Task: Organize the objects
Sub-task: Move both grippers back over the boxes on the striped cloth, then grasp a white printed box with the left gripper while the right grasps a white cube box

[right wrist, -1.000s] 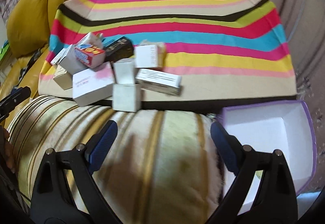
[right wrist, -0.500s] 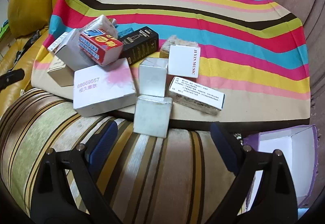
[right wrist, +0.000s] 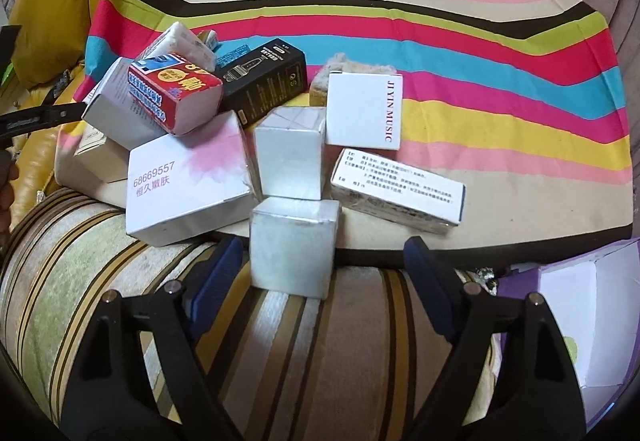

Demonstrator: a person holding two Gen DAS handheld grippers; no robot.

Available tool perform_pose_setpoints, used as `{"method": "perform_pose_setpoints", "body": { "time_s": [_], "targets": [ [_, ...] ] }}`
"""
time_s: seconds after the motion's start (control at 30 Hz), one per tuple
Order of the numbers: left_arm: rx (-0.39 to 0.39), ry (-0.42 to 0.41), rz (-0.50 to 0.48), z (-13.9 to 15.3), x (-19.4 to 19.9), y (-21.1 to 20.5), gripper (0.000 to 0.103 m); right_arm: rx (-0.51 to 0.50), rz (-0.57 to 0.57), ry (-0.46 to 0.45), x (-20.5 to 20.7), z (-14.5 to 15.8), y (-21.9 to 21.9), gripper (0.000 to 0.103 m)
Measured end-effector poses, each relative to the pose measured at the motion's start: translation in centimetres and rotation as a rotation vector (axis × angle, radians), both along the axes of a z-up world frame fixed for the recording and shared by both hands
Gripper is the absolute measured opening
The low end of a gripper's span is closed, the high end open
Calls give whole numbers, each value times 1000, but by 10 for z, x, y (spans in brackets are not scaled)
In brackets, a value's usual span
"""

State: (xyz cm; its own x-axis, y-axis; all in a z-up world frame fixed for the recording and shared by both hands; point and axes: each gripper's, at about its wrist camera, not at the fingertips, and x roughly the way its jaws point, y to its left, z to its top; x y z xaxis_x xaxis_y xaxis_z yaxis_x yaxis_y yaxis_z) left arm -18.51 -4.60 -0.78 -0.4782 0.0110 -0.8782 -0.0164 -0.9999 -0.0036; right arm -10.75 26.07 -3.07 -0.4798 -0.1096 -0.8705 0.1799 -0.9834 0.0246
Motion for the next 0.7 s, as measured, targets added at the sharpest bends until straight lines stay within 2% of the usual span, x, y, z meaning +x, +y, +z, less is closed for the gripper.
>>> {"method": "perform_pose_setpoints", "body": {
  "time_s": [0.07,0.13,0.3,0.4,0.7],
  "targets": [
    [-13,-6,-9,-5,-9,2,71,-4,6,-5,-3,-2,-1,85],
    [-22,-7,-12,-9,-13,3,62,-2,11,-10,-5,-5,-3,81],
    [-1,4,-14,-15,-17,0,42,-12,7,-24,-12,-11,-3,53],
    [15,18,4,-15,-15,-6,41,-11,15,-23,-12,-13,-4,46],
    [47,87,78,2,12,-19,41,-2,27,-14,-11,-13,-6,45]
  ]
}}
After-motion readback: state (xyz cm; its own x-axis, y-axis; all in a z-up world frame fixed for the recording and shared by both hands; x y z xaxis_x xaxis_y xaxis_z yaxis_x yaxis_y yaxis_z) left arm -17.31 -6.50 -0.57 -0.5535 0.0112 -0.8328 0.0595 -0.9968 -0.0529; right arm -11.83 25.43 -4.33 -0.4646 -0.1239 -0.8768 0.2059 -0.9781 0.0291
